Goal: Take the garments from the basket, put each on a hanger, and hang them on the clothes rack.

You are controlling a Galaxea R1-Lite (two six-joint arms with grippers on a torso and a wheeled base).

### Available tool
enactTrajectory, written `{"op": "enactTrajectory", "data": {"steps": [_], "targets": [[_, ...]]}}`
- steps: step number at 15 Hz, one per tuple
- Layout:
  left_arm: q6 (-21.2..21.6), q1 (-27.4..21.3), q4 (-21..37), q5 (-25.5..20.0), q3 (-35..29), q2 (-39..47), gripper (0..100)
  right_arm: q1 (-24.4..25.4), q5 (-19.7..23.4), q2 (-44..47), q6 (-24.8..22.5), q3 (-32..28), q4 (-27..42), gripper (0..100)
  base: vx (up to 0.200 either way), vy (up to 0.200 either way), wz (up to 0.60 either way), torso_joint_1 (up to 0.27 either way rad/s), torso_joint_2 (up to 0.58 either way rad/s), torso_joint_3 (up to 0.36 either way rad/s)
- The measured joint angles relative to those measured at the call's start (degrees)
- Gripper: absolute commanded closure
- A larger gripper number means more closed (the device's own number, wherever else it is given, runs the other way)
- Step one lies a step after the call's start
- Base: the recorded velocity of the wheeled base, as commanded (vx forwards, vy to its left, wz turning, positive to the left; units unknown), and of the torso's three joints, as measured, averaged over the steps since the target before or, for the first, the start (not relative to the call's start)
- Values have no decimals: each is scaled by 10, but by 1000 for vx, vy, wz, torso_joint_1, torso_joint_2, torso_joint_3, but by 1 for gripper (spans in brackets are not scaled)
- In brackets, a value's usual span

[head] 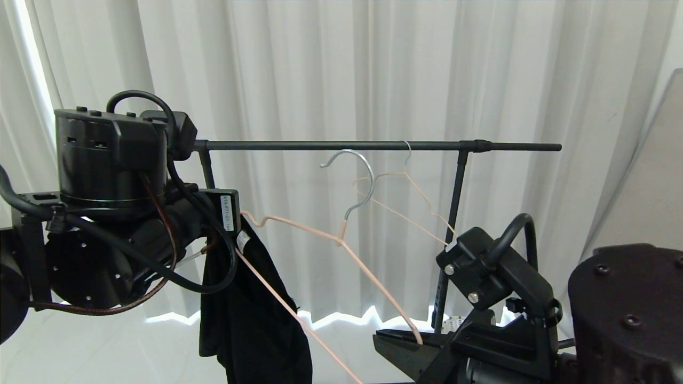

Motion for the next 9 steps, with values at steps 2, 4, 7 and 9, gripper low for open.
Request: {"op": "enactTrajectory", "data": {"steps": [2, 4, 7, 9], "targets": [[14, -3, 0, 0, 1, -4, 100, 7, 3, 4, 3, -3, 4, 100, 0, 0, 0, 0, 0, 0], [34, -5, -1, 0, 2, -6, 100, 8, 4, 1, 7, -2, 24, 100, 0, 0, 0, 0, 0, 0], [37, -9, -2, 0, 0, -9, 100, 8, 8, -7, 10, -2, 36, 100, 0, 0, 0, 0, 0, 0], [37, -29, -2, -1, 0, -13, 100, 4, 21, -6, 10, -5, 35, 100, 0, 0, 0, 0, 0, 0]]}}
